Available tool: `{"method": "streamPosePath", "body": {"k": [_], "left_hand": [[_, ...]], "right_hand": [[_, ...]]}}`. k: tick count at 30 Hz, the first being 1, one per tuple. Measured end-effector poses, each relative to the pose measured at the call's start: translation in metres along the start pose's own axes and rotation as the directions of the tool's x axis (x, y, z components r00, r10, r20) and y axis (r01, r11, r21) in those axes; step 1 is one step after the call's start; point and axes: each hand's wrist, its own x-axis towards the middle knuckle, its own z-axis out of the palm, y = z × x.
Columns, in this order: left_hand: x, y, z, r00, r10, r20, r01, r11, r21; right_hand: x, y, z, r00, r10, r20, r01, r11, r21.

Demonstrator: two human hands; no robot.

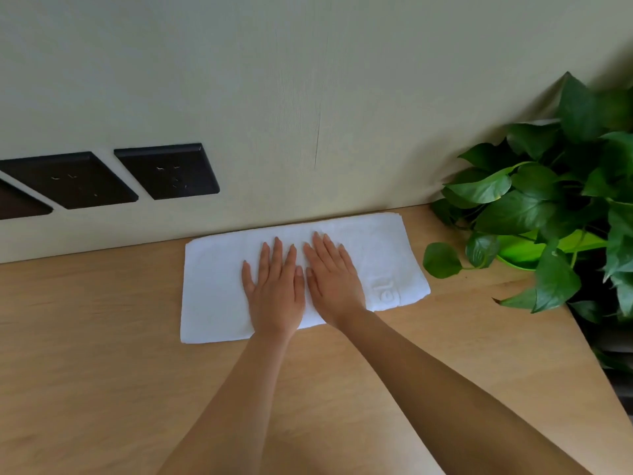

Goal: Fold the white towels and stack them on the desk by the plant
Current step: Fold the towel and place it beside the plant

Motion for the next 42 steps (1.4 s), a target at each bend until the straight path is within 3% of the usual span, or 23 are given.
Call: {"method": "streamPosePath", "body": {"k": [5, 11, 17, 19, 22, 24, 28, 34, 42], "left_hand": [[-0.001, -0.001, 0.000, 1.000, 0.007, 0.004, -0.007, 1.000, 0.001], [-0.002, 0.000, -0.001, 1.000, 0.006, 0.022, -0.007, 1.000, 0.025], [0.002, 0.002, -0.002, 0.999, 0.024, -0.032, -0.025, 1.000, -0.013], [0.008, 0.002, -0.005, 0.998, 0.017, -0.055, -0.021, 0.998, -0.062], [0.012, -0.002, -0.004, 0.997, 0.071, -0.010, -0.071, 0.997, -0.034], [0.011, -0.004, -0.001, 0.994, 0.103, 0.045, -0.104, 0.994, 0.023], [0.012, -0.007, -0.003, 0.990, 0.103, 0.098, -0.108, 0.993, 0.043], [0.018, -0.036, -0.015, 0.977, 0.151, 0.151, -0.165, 0.983, 0.083], [0.024, -0.097, -0.034, 0.981, 0.048, 0.190, -0.081, 0.983, 0.166]], "right_hand": [[-0.002, 0.016, -0.006, 1.000, 0.021, 0.003, -0.020, 0.989, -0.146], [-0.007, 0.058, -0.025, 0.960, 0.276, -0.049, -0.280, 0.937, -0.207], [0.000, 0.055, -0.030, 0.921, 0.390, -0.004, -0.379, 0.893, -0.243], [0.005, 0.043, -0.029, 0.951, 0.306, -0.029, -0.307, 0.937, -0.167], [0.006, 0.018, -0.016, 0.995, 0.065, -0.078, -0.069, 0.996, -0.054], [0.004, 0.008, -0.004, 0.999, 0.008, -0.034, -0.011, 0.996, -0.091], [0.003, 0.010, 0.001, 1.000, 0.015, -0.023, -0.018, 0.987, -0.161], [0.002, 0.010, 0.000, 0.998, 0.007, -0.062, -0.015, 0.991, -0.130], [0.002, 0.010, -0.001, 1.000, 0.015, -0.022, -0.018, 0.989, -0.148]]}}
